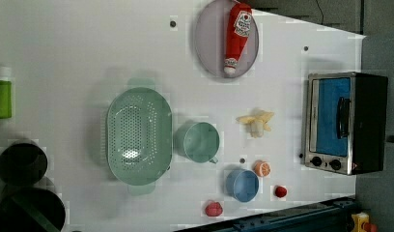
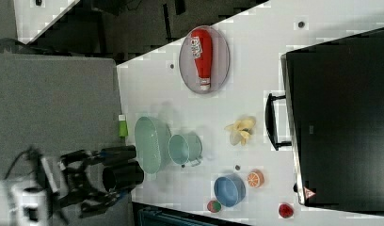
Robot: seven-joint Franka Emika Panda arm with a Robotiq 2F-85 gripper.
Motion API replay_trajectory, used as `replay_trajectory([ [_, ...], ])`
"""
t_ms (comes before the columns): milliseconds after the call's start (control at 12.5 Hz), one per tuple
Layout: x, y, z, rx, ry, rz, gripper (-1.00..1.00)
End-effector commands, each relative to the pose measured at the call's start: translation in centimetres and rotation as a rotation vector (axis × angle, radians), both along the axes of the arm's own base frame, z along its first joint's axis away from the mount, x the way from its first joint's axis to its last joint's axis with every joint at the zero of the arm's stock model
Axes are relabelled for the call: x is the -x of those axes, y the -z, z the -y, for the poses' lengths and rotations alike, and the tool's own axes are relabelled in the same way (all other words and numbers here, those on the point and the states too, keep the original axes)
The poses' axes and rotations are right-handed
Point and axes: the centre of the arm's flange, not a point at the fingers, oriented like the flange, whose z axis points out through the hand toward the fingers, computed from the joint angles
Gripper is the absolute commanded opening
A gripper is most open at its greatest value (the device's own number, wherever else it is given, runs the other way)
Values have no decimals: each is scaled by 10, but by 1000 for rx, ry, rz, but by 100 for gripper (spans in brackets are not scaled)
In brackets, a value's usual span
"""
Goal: Pick banana from table and place on oven.
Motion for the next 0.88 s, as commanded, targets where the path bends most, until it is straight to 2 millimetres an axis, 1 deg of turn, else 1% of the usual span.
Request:
replay_trajectory([
  [80,-28,45,-10,-9,21,-55,100],
  [160,-32,63,-10,-9,21,-70,100],
  [320,-42,109,-10,-8,22,-93,100],
  [640,-64,215,-8,-2,29,-63,100],
  [880,-71,295,-8,3,31,-88,100],
])
